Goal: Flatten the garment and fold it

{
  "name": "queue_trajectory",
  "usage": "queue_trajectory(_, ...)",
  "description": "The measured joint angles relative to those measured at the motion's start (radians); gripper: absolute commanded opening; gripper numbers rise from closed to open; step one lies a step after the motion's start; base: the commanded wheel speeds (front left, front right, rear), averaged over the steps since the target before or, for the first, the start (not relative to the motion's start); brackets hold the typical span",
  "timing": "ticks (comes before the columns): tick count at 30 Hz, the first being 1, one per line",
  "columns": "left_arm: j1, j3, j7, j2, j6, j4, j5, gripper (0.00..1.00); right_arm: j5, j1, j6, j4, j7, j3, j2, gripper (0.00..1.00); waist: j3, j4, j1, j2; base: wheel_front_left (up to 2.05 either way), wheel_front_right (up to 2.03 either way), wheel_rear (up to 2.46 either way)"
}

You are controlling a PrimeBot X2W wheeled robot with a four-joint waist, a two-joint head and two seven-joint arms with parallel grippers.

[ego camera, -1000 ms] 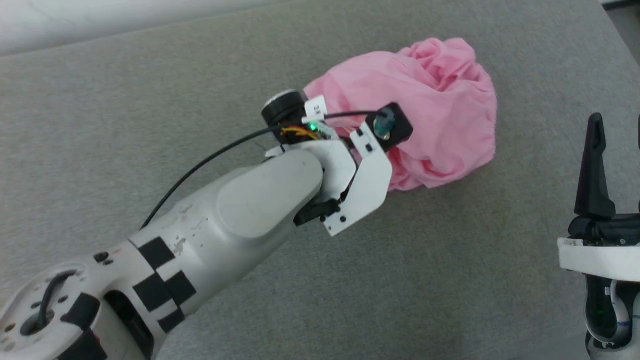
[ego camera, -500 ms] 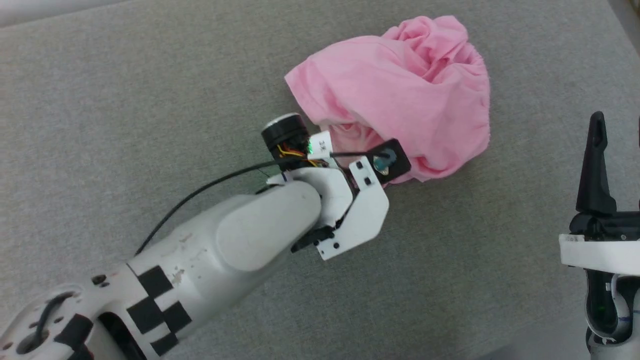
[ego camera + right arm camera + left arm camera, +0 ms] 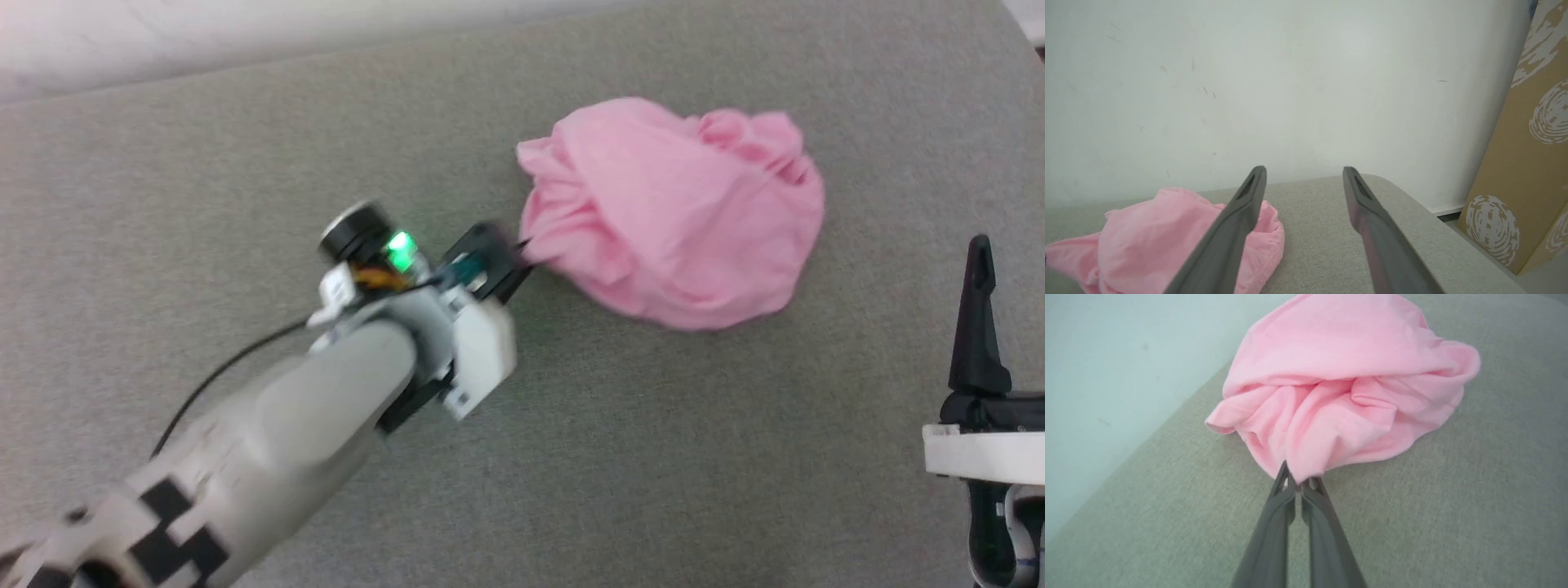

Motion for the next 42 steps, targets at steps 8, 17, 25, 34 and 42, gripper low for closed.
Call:
queue_trajectory(8, 0.323, 0.042, -0.051, 0.190, 0.170, -0.132, -0.101, 0.00, -0.007, 0.051, 0.000, 0.018, 0.000, -0.005, 0.000, 1.00, -0.078, 0.066, -0.0002, 0.0000, 0.00, 0.00, 0.00)
queue_trajectory(17, 0.480, 0.047, -0.077, 0.193, 0.218, -0.198, -0.179, 1.00, -0.026, 0.090, 0.000, 0.052, 0.000, -0.005, 0.001, 1.00, -0.138, 0.124, -0.0002, 0.0000, 0.00, 0.00, 0.00)
queue_trajectory(25, 0.380, 0.151, -0.120, 0.311, 0.258, -0.308, -0.159, 1.00, -0.027, 0.106, 0.000, 0.055, 0.000, -0.004, 0.001, 1.00, -0.180, 0.167, -0.0001, 0.0000, 0.00, 0.00, 0.00)
queue_trajectory(34, 0.135, 0.169, 0.086, 0.336, 0.115, -0.272, -0.186, 1.00, -0.026, 0.086, 0.000, 0.055, 0.000, 0.020, 0.001, 1.00, -0.156, 0.162, 0.0001, -0.0001, 0.00, 0.00, 0.00)
queue_trajectory(42, 0.024, 0.078, 0.324, 0.229, -0.052, -0.050, -0.260, 1.00, -0.023, 0.053, 0.000, 0.060, 0.000, 0.026, 0.001, 1.00, -0.110, 0.127, 0.0001, -0.0001, 0.00, 0.00, 0.00)
